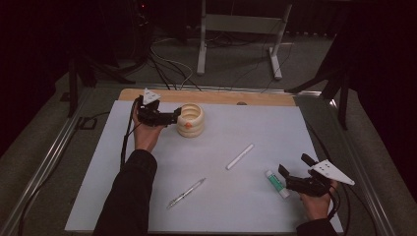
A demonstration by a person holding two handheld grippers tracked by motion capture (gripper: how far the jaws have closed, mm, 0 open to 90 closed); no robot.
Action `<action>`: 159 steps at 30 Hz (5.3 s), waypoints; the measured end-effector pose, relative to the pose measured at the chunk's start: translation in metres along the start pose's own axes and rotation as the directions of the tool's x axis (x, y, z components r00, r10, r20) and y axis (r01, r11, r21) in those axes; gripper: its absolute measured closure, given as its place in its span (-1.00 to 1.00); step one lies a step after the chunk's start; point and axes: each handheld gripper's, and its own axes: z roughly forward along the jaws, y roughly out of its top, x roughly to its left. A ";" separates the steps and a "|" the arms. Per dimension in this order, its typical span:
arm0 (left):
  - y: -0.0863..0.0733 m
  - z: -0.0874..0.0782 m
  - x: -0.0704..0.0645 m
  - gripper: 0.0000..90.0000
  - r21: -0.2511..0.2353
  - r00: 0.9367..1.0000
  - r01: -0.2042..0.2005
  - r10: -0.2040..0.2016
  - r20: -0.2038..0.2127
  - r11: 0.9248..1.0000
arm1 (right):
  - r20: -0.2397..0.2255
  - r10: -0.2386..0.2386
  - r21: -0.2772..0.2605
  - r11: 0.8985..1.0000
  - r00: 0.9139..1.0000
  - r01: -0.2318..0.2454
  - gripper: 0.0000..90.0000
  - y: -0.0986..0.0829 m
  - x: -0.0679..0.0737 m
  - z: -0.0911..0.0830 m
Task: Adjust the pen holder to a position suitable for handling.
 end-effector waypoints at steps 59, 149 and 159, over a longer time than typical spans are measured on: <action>-0.023 0.029 -0.015 0.75 0.205 0.994 0.101 -0.089 -0.066 0.974 | 0.008 0.008 -0.005 1.000 1.000 -0.008 -1.00 0.001 -0.003 -0.002; -0.024 0.010 -0.110 0.68 0.324 0.978 -0.183 0.137 0.159 0.928 | 0.029 -0.001 -0.015 1.000 1.000 0.001 -1.00 0.001 -0.004 -0.004; -0.024 0.012 -0.107 0.11 0.241 0.972 -0.119 0.063 0.224 0.963 | 0.028 0.000 -0.016 1.000 1.000 0.001 -1.00 0.001 -0.004 -0.005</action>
